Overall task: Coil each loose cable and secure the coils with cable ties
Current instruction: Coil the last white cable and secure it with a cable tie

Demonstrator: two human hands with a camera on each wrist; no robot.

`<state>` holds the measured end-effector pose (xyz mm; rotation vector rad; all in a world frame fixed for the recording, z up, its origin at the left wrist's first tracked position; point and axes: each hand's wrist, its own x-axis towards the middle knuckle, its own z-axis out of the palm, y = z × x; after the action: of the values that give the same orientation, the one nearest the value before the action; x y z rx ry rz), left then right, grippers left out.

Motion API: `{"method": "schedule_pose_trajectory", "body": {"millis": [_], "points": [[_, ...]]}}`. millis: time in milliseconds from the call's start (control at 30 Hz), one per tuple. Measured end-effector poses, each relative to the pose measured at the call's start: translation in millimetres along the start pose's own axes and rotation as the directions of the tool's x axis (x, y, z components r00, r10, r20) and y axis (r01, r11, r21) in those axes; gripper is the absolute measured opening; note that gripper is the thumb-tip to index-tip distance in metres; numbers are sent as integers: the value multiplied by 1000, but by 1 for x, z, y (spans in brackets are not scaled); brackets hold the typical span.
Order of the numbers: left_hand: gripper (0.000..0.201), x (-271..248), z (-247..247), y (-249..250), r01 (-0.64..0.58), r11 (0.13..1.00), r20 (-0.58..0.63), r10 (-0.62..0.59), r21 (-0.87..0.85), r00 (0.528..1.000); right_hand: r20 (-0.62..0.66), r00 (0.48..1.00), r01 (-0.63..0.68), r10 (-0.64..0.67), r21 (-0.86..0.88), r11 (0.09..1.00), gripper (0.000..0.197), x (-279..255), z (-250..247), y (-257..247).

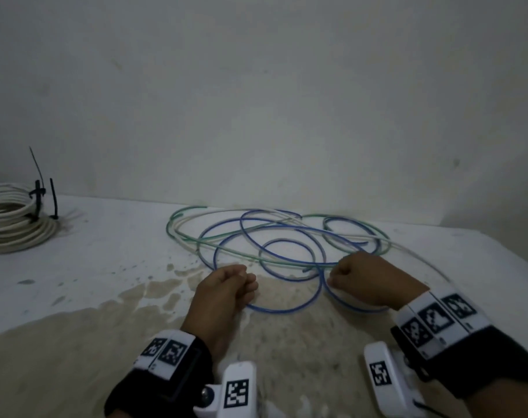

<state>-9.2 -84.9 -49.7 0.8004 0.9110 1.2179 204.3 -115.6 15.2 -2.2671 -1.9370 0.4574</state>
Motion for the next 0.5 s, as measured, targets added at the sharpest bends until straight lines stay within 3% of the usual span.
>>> {"method": "schedule_pose_trajectory", "body": {"millis": [167,267,367,500], "points": [[17,4,-2,1,43,998,8,-42,-48,999,-21,998,59,-60,-55,997,36,30,-8,-22],[30,6,-3,1,52,995,11,-52,-84,999,11,998,69,-68,-139,988,38,51,-13,-33],[44,8,-4,0,61,990,10,-61,-128,998,-3,1000,-2,1,-242,970,37,77,-19,-23],[44,9,-4,0,59,990,23,-56,-131,998,3,988,-147,154,-292,945,44,90,-21,-4]]}}
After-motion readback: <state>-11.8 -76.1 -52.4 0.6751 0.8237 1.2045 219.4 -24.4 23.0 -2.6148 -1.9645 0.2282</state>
